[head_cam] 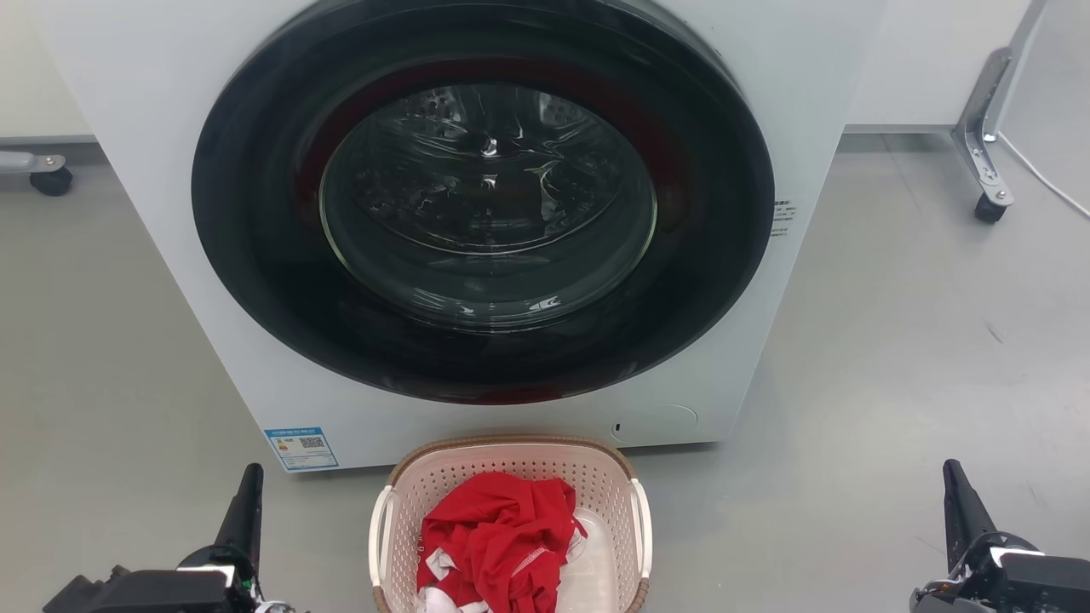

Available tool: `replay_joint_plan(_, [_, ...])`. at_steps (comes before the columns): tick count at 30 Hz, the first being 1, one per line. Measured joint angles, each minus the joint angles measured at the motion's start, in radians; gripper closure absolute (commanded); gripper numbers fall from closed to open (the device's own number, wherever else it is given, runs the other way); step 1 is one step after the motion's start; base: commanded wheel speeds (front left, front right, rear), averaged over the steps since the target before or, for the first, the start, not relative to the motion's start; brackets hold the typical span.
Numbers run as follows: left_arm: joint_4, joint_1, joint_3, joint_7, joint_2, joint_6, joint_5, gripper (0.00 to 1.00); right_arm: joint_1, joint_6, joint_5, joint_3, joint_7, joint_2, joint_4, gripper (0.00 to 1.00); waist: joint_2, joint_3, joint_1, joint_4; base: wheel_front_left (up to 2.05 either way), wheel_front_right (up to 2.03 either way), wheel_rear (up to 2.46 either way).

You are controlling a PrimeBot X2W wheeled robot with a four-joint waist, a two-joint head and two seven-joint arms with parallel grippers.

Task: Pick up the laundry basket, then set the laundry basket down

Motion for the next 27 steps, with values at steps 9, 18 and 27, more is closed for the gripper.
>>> replay_joint_plan(9, [0.0, 0.0, 0.0, 0.0, 0.0, 0.0, 0.0, 1.0, 0.0, 0.0, 0.0, 0.0, 0.0, 0.0, 0.0, 1.0, 0.0, 0.0, 0.0, 0.0, 0.0, 0.0, 0.0])
replay_joint_plan(18, [0.001, 0.0, 0.0, 0.0, -0.001, 0.0, 0.0, 1.0, 0.0, 0.0, 0.0, 0.0, 0.0, 0.0, 0.0, 1.0, 0.0, 0.0, 0.0, 0.0, 0.0, 0.0, 0.0])
replay_joint_plan(27, [0.001, 0.0, 0.0, 0.0, -0.001, 0.0, 0.0, 1.0, 0.0, 0.0, 0.0, 0.0, 0.0, 0.0, 0.0, 1.0, 0.0, 0.0, 0.0, 0.0, 0.0, 0.0, 0.0])
